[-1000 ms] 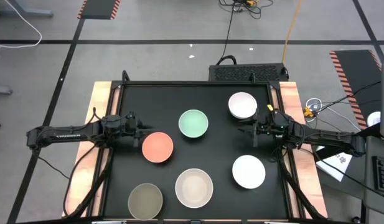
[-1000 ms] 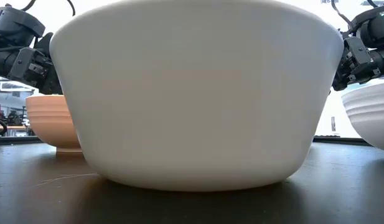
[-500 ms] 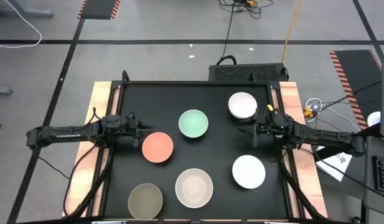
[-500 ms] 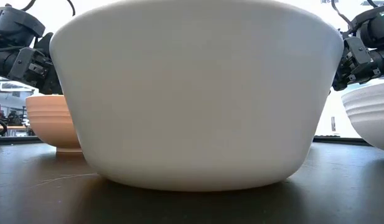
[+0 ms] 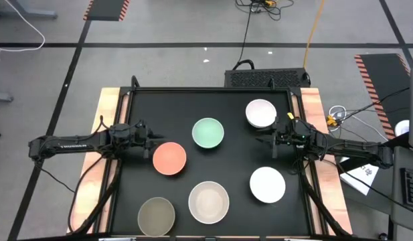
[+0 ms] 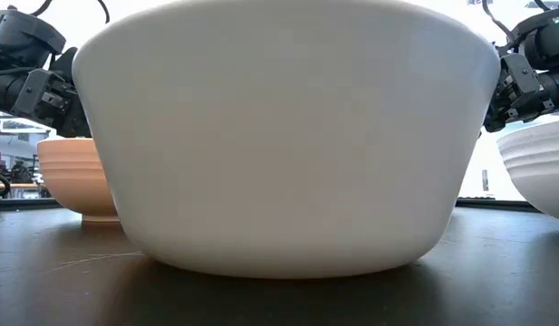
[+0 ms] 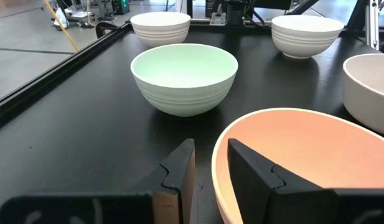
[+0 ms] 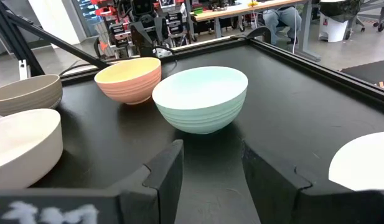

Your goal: Nest bowls inside each other

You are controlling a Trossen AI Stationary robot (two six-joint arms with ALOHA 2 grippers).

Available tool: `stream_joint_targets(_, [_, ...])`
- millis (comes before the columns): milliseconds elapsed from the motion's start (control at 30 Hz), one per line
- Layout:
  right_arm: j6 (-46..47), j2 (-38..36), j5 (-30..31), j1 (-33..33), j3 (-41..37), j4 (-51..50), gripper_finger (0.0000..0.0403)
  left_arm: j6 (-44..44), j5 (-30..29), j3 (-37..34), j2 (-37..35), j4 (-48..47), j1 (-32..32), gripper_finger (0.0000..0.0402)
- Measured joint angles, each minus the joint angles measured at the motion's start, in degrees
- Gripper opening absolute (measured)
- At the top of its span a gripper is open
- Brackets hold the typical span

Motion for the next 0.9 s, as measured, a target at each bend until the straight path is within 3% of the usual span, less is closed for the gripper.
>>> stream_joint_targets(600, [-0.02, 0.01, -0.01, 0.02, -0.01, 0.31, 0.0155, 2.5, -0.01, 0.02, 0.02, 3.34, 0.02, 0.0097])
stream_joint_targets(900, [4.35, 0.0, -0.02, 0.0, -0.02, 5.2, 0.0155, -14.25, 1.21, 0.02, 0.0, 13.09, 0.0, 0.0097])
